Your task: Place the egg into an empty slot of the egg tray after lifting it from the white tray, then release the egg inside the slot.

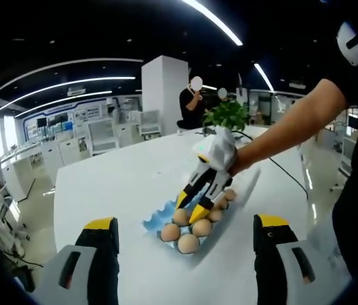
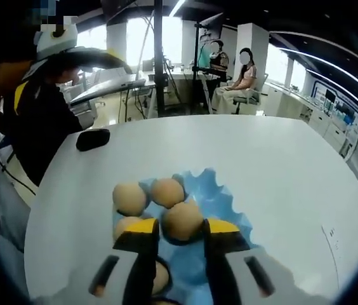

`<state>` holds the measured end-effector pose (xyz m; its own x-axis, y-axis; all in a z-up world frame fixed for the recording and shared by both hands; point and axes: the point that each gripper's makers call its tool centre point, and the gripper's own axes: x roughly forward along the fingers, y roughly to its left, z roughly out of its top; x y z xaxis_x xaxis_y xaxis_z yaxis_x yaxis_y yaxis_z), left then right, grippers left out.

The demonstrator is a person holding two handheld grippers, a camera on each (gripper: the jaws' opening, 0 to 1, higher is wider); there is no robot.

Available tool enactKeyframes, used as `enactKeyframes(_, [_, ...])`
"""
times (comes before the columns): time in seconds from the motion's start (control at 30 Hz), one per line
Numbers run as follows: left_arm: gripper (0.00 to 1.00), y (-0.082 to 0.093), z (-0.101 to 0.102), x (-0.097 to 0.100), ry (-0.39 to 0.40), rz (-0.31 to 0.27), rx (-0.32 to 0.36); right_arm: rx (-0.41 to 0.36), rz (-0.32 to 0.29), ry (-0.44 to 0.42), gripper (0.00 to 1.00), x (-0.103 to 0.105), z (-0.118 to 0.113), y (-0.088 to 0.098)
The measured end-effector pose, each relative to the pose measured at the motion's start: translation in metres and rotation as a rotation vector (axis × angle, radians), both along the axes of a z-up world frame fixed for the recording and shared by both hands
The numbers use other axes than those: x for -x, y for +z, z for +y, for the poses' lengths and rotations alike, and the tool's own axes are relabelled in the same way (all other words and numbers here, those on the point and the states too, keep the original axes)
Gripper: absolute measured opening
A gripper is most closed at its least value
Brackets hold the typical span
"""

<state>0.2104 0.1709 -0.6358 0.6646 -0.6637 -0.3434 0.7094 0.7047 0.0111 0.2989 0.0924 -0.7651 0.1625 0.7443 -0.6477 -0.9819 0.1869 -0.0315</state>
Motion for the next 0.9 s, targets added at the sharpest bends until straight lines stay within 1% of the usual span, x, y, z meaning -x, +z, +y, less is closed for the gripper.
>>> enactKeyframes(0.13, [0.90, 0.000, -0.004, -0.001, -0.009, -0.002, 0.000, -0.007, 0.002, -0.004, 0.30, 0.002, -0.004, 0.002])
enactKeyframes(0.27, [0.90, 0.001, -0.009, -0.002, -0.019, -0.004, 0.003, -0.027, -0.005, -0.014, 0.31, 0.003, -0.012, 0.010])
enactKeyframes(0.33, [0.90, 0.001, -0.013, -0.003, -0.027, -0.005, 0.003, -0.042, -0.013, -0.034, 0.30, 0.000, -0.021, 0.015])
enactKeyframes(0.43, [0.90, 0.001, -0.017, -0.005, -0.039, -0.007, 0.004, -0.044, -0.020, -0.051, 0.30, -0.001, -0.034, 0.018])
enactKeyframes(0.6, [0.90, 0.002, -0.024, -0.006, -0.055, -0.009, 0.007, -0.042, -0.021, -0.099, 0.30, -0.005, -0.061, 0.017])
enactKeyframes(0.8, [0.90, 0.001, -0.036, -0.007, -0.077, -0.009, 0.007, -0.036, -0.019, -0.133, 0.30, -0.005, -0.087, 0.016])
enactKeyframes(0.9, [0.90, 0.001, -0.038, -0.007, -0.085, -0.011, 0.008, -0.039, -0.020, -0.156, 0.30, -0.007, -0.098, 0.017])
